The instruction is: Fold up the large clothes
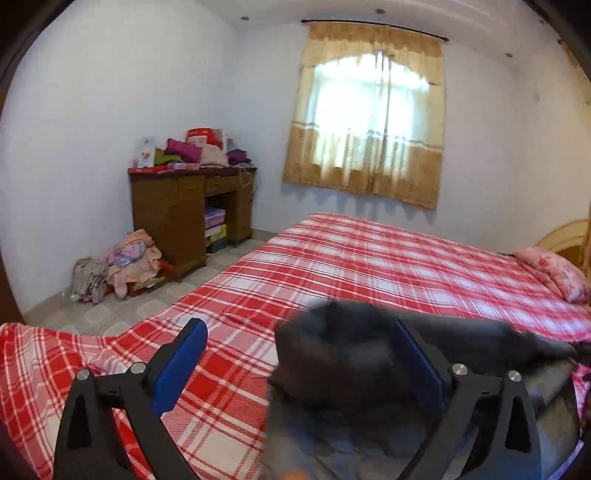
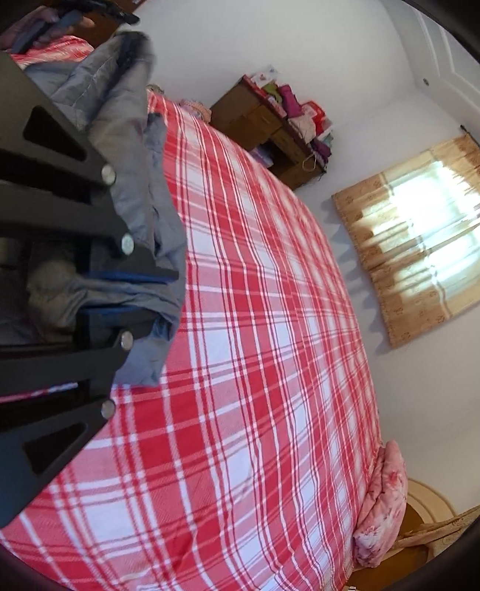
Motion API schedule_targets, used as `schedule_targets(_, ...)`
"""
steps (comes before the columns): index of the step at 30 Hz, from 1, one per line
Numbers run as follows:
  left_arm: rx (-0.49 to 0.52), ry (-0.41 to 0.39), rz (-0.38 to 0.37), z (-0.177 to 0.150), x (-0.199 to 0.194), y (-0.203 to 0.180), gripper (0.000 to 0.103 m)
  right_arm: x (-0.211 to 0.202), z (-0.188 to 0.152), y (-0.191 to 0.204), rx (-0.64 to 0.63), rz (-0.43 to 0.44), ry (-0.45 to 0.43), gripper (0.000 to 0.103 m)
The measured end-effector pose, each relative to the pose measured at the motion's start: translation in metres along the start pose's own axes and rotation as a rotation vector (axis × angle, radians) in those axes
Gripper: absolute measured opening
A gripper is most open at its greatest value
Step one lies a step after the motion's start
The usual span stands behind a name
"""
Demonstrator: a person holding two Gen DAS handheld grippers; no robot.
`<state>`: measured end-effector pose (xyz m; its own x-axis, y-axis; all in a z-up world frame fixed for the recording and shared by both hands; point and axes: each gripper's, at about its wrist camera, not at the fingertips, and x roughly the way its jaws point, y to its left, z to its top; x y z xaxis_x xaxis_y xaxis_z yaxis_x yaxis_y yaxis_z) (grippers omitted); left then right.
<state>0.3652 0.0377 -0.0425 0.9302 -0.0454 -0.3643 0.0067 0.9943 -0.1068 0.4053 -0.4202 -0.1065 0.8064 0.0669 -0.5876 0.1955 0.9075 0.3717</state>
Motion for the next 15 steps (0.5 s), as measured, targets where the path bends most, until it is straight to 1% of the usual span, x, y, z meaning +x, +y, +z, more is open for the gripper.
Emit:
schedule_targets(1,0.027,0.0,-0.005,-0.001,-0.001,-0.008,0.099,0.004,0.005,0.0,0.01,-0.003,-0.006,0.039)
schedule_targets(2,0.055,-0.004,-0.007,-0.002,-0.003,-0.016,0.099,0.005,0.01,0.0,0.025,-0.01,-0.02,0.062)
schedule_targets(3,0.092,-0.01,-0.008,-0.003,-0.005,-0.026,0.099,0.002,0.014,0.0,0.041,-0.018,-0.046,0.081)
schedule_targets(4,0.139,-0.015,-0.006,-0.003,-0.006,-0.039,0.099,-0.006,0.019,0.001,0.056,-0.021,-0.085,0.084)
schedule_targets(7,0.264,-0.026,-0.003,-0.006,-0.002,-0.076,0.099,-0.02,0.025,0.02,0.022,-0.062,-0.118,0.084)
schedule_targets(9,0.31,-0.034,-0.013,-0.009,0.005,-0.094,0.099,-0.027,0.02,0.045,-0.036,-0.03,-0.105,0.081)
schedule_targets(10,0.333,-0.031,-0.023,-0.012,0.012,-0.104,0.099,-0.026,0.016,0.058,-0.074,-0.028,-0.09,0.08)
schedule_targets(11,0.35,-0.019,-0.021,-0.014,0.019,-0.112,0.099,-0.023,0.009,0.078,-0.134,-0.018,-0.066,0.077)
schedule_targets(13,0.376,0.003,-0.015,-0.02,0.039,-0.127,0.099,-0.01,-0.005,0.107,-0.221,0.017,-0.003,0.065)
schedule_targets(14,0.383,0.018,-0.006,-0.022,0.05,-0.132,0.1,-0.001,-0.013,0.12,-0.257,0.026,0.032,0.054)
schedule_targets(15,0.383,0.035,0.012,-0.024,0.062,-0.136,0.1,0.008,-0.019,0.131,-0.29,0.028,0.054,0.051)
